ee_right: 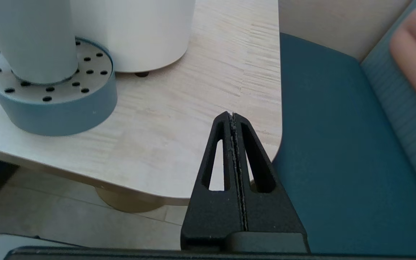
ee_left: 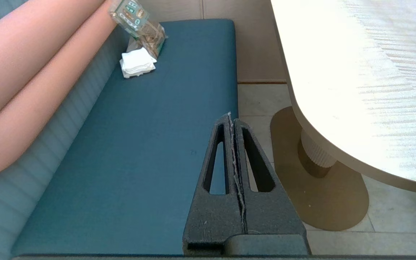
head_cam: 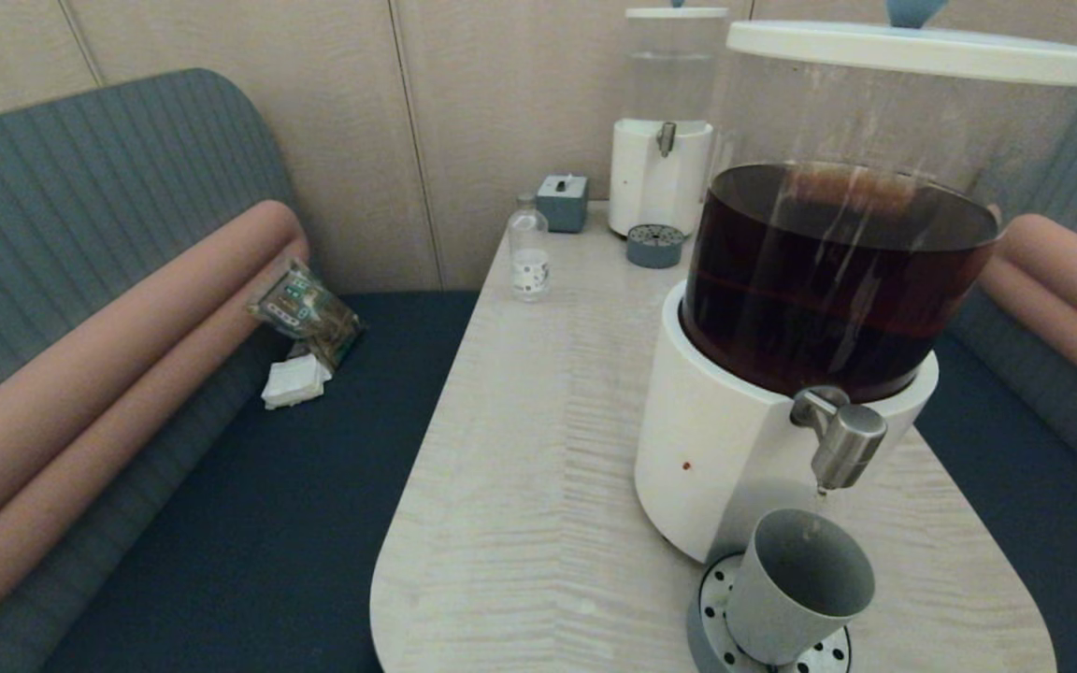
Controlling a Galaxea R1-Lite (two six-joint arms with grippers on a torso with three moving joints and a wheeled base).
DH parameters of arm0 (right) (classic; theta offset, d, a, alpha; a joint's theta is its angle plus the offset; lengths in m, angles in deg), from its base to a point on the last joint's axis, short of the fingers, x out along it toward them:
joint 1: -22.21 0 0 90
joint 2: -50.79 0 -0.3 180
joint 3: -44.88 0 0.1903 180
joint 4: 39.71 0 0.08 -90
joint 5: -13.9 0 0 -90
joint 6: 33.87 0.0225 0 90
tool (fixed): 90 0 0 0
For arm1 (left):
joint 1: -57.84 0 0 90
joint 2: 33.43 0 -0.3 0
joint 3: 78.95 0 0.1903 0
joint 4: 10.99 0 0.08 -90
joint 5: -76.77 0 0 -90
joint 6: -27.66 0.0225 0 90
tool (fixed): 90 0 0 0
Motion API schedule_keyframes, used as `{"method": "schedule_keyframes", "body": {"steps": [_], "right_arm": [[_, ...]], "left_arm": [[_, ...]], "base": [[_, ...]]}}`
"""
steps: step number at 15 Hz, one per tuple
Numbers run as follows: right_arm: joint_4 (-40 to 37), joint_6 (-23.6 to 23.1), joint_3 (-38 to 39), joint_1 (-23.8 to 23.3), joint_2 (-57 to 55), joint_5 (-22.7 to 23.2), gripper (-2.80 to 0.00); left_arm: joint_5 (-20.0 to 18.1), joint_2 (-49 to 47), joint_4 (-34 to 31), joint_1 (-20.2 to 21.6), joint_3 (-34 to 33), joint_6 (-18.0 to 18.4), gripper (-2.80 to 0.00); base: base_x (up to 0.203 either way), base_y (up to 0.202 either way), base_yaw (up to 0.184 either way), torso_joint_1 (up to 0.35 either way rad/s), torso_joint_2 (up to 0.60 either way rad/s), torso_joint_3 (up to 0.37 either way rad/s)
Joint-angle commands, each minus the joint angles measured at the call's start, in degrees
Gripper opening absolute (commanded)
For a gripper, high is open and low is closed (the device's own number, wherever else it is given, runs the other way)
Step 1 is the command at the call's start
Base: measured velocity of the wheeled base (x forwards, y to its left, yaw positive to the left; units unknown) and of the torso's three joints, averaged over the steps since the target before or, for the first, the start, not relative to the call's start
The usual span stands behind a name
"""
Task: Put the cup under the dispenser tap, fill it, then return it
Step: Turn off the faucet
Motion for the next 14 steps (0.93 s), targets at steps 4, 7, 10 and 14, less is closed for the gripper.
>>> {"method": "schedule_keyframes", "body": {"steps": [4, 7, 10, 14], "right_arm": [[0.2, 3.6, 0.5, 0.1, 0.0, -1.0, -2.80], [0.2, 3.6, 0.5, 0.1, 0.0, -1.2, -2.80], [0.3, 4.1, 0.5, 0.1, 0.0, -1.2, -2.80], [0.3, 4.7, 0.5, 0.1, 0.1, -1.4, -2.80]], "left_arm": [[0.0, -0.1, 0.0, 0.0, 0.0, 0.0, -2.80], [0.0, -0.1, 0.0, 0.0, 0.0, 0.0, -2.80], [0.0, -0.1, 0.0, 0.0, 0.0, 0.0, -2.80], [0.0, -0.1, 0.0, 0.0, 0.0, 0.0, -2.80]], "base": [[0.000, 0.000, 0.000, 0.000, 0.00, 0.000], [0.000, 0.000, 0.000, 0.000, 0.00, 0.000], [0.000, 0.000, 0.000, 0.000, 0.00, 0.000], [0.000, 0.000, 0.000, 0.000, 0.00, 0.000]]}}
